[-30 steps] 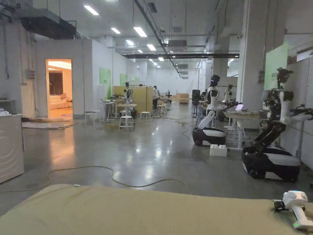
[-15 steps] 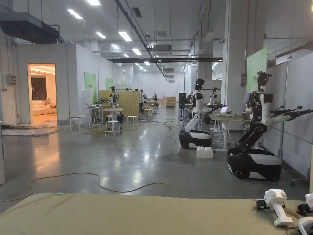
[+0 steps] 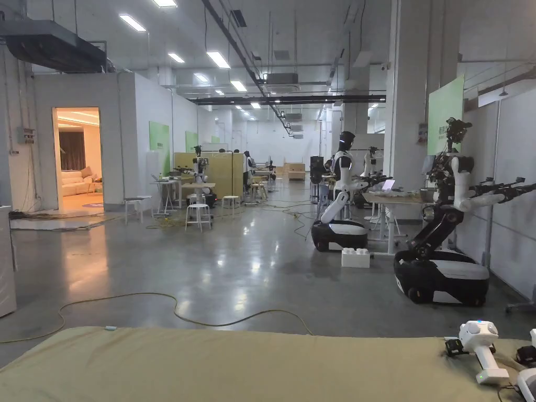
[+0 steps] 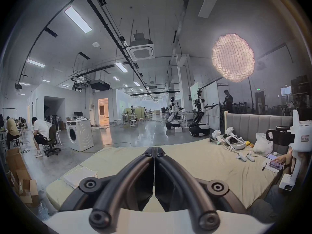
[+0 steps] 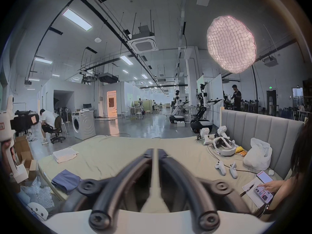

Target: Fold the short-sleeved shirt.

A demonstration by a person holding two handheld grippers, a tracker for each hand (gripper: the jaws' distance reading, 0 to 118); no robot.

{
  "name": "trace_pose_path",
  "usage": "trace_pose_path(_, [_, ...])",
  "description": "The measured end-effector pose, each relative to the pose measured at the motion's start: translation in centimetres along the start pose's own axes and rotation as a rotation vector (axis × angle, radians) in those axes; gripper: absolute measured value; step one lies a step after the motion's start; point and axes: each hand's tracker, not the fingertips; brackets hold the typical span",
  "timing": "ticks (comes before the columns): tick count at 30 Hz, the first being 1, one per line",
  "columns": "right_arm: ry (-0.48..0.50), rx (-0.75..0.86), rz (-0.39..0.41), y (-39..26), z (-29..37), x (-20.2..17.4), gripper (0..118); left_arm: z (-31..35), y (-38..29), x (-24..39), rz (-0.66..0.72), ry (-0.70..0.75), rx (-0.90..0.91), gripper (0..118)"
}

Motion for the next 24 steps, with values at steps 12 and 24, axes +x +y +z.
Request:
trace_pose_path(12, [-0.022,0.037,-0.042,0.7,0.1,0.3,118,-0.6,-0.5,0.5,0.02,-0.022,0.006,116])
trace_pose_path(24, [0.021,0.041,-0.021,0.8,0.0,-0.7,118,-0.6,-0.5,-0.5,0.077,-0.006,0.008,116])
